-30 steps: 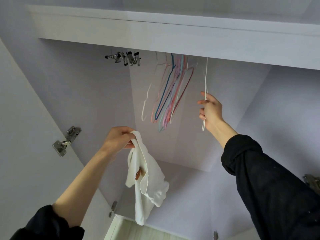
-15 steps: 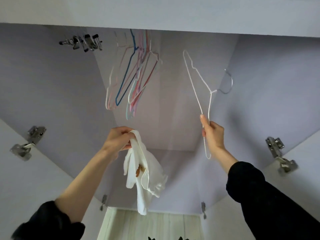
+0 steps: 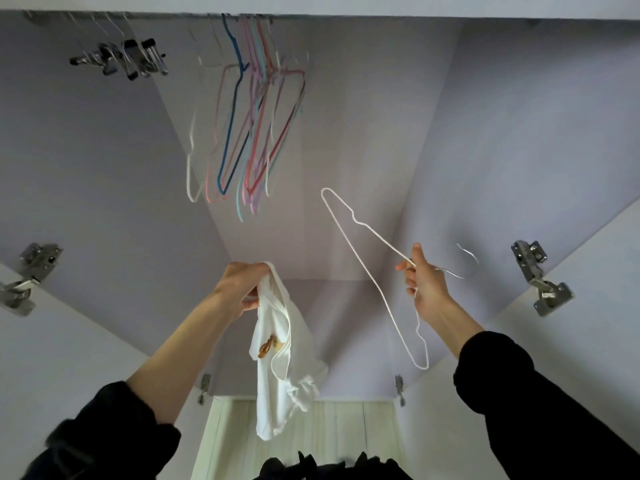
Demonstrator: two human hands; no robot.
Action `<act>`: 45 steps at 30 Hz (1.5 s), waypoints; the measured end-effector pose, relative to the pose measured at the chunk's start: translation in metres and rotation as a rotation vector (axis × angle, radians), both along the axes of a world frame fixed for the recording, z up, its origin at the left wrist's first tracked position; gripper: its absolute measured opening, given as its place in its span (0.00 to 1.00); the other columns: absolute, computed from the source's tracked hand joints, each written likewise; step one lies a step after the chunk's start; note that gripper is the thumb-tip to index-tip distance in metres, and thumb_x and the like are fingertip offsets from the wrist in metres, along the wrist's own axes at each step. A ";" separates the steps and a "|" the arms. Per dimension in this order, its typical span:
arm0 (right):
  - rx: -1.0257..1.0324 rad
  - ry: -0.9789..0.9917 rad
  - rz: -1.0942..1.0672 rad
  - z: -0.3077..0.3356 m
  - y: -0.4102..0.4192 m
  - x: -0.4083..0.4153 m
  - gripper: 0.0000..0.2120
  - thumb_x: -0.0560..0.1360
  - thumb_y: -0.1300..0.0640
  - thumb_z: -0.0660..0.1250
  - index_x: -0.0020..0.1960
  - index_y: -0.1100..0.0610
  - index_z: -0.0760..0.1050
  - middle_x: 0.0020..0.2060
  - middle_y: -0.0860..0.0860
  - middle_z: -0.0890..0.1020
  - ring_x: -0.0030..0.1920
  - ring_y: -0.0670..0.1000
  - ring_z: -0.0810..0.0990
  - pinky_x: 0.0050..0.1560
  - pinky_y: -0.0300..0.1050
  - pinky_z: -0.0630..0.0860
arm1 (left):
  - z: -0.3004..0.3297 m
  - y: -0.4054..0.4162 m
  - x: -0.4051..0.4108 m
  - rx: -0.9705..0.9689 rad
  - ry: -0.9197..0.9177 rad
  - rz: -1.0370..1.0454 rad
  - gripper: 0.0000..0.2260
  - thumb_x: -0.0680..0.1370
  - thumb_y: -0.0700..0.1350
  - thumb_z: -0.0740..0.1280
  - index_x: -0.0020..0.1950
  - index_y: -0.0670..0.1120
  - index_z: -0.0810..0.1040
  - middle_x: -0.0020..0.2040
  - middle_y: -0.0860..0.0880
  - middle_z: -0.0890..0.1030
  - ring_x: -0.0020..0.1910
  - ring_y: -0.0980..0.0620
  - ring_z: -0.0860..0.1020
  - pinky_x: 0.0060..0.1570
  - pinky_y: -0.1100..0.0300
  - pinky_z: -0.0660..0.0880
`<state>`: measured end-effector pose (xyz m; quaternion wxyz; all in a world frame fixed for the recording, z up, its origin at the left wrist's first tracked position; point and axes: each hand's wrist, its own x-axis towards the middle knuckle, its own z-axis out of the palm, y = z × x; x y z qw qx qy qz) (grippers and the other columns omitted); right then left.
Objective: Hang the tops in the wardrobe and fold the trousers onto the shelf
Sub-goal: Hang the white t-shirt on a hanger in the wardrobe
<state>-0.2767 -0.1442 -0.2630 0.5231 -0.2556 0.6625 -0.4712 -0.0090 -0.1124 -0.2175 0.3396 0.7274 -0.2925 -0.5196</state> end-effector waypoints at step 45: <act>-0.301 -0.556 0.205 0.024 -0.017 0.059 0.32 0.79 0.60 0.58 0.17 0.51 0.56 0.15 0.46 0.56 0.19 0.45 0.56 0.25 0.38 0.59 | 0.052 0.024 0.042 -0.241 -0.103 -0.024 0.09 0.79 0.45 0.61 0.39 0.50 0.74 0.33 0.52 0.74 0.32 0.54 0.73 0.32 0.62 0.71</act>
